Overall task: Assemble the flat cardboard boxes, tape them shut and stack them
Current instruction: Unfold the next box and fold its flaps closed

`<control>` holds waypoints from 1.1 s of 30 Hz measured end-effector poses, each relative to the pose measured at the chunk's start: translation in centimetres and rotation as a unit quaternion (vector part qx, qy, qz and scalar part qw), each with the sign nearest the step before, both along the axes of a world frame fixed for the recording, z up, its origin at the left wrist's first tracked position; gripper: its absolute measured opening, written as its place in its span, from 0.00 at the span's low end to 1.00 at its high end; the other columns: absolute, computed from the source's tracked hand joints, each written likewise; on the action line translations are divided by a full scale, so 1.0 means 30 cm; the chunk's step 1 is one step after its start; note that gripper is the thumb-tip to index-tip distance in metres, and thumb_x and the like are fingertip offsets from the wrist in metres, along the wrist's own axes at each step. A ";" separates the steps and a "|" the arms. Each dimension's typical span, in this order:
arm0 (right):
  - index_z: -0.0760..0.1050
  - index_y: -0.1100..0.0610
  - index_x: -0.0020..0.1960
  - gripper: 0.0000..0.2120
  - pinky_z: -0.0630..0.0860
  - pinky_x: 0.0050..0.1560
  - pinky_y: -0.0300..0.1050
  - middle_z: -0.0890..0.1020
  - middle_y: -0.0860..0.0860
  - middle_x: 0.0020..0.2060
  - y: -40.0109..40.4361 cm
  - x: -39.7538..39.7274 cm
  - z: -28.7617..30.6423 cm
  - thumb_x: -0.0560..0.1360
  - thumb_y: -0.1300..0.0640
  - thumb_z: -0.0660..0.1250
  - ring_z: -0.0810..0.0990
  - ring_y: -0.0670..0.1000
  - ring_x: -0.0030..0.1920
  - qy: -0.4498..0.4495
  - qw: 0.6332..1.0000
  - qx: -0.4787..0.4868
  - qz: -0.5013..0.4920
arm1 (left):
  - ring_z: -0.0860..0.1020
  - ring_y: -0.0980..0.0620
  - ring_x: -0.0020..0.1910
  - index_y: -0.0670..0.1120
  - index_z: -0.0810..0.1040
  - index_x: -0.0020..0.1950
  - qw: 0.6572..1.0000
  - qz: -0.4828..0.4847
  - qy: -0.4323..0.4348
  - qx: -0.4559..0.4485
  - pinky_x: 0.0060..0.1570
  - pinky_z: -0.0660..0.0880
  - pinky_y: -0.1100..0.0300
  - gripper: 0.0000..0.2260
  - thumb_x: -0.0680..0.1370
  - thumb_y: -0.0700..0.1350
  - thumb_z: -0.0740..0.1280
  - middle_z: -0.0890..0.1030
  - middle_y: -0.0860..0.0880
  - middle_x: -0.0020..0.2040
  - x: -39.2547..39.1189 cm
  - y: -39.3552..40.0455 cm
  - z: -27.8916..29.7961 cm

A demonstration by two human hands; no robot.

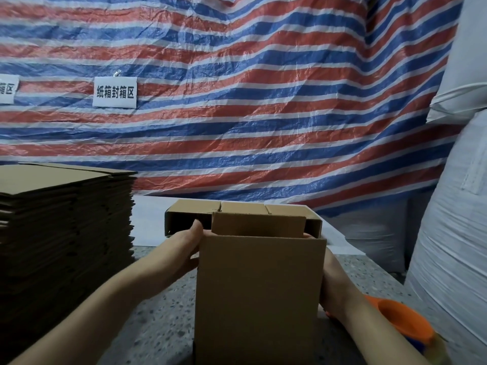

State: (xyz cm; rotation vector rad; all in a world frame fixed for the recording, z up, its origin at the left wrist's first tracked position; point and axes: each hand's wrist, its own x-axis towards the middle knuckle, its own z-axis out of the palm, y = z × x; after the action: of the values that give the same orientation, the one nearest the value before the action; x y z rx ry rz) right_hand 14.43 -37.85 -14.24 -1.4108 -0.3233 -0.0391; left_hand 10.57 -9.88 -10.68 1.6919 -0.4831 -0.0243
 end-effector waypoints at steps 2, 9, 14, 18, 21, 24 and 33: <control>0.84 0.48 0.48 0.14 0.81 0.38 0.41 0.87 0.54 0.43 0.005 -0.001 0.003 0.68 0.43 0.68 0.86 0.50 0.42 0.006 1.000 -0.004 -0.006 | 0.78 0.48 0.64 0.46 0.76 0.67 0.998 -0.048 -0.005 0.044 0.66 0.71 0.49 0.47 0.61 0.79 0.64 0.81 0.47 0.63 -0.006 0.025 -0.003; 0.82 0.52 0.56 0.14 0.81 0.43 0.46 0.85 0.58 0.48 -0.008 -0.018 0.012 0.74 0.47 0.68 0.85 0.53 0.47 -0.017 1.000 0.001 0.026 | 0.82 0.54 0.42 0.47 0.75 0.52 0.990 0.135 -0.038 0.017 0.46 0.77 0.56 0.25 0.66 0.64 0.70 0.82 0.47 0.47 0.019 -0.041 -0.033; 0.82 0.49 0.60 0.19 0.82 0.46 0.45 0.85 0.59 0.54 -0.014 -0.041 0.028 0.72 0.44 0.69 0.85 0.54 0.52 -0.017 0.997 0.039 0.072 | 0.79 0.54 0.55 0.58 0.66 0.65 0.987 0.148 -0.019 -0.061 0.49 0.76 0.61 0.31 0.64 0.57 0.72 0.76 0.54 0.58 0.032 -0.067 -0.056; 0.81 0.49 0.64 0.21 0.80 0.56 0.50 0.84 0.58 0.59 -0.030 -0.042 0.021 0.79 0.41 0.58 0.83 0.57 0.60 0.023 0.995 0.055 0.086 | 0.78 0.51 0.57 0.67 0.61 0.71 0.992 0.103 0.002 -0.076 0.58 0.75 0.52 0.35 0.66 0.56 0.72 0.73 0.58 0.58 0.026 -0.075 -0.055; 0.70 0.52 0.71 0.27 0.81 0.50 0.43 0.87 0.52 0.50 -0.062 -0.042 0.040 0.78 0.39 0.61 0.86 0.50 0.52 0.024 0.993 -0.006 0.117 | 0.81 0.51 0.55 0.67 0.66 0.68 0.990 0.097 0.009 -0.098 0.53 0.76 0.55 0.31 0.66 0.54 0.72 0.77 0.56 0.58 0.018 -0.079 -0.054; 0.67 0.49 0.72 0.26 0.81 0.48 0.41 0.86 0.52 0.55 -0.066 -0.046 0.075 0.76 0.49 0.67 0.85 0.53 0.54 -0.021 0.988 -0.047 0.144 | 0.82 0.49 0.55 0.62 0.71 0.66 0.990 0.095 0.015 -0.103 0.55 0.76 0.52 0.28 0.67 0.51 0.72 0.79 0.52 0.59 0.016 -0.072 -0.056; 0.87 0.57 0.51 0.12 0.80 0.57 0.46 0.80 0.45 0.65 -0.086 -0.030 0.074 0.76 0.51 0.70 0.79 0.51 0.65 -0.034 0.993 -0.061 0.095 | 0.82 0.51 0.52 0.43 0.78 0.44 0.986 0.130 -0.009 -0.105 0.48 0.74 0.56 0.14 0.65 0.51 0.73 0.83 0.55 0.52 0.017 -0.078 -0.063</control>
State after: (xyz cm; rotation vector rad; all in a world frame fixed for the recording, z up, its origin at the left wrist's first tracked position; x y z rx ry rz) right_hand 13.53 -40.43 -12.02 -1.4962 -0.5232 0.0906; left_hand 11.09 -12.23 -12.58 1.5356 -0.2641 0.2261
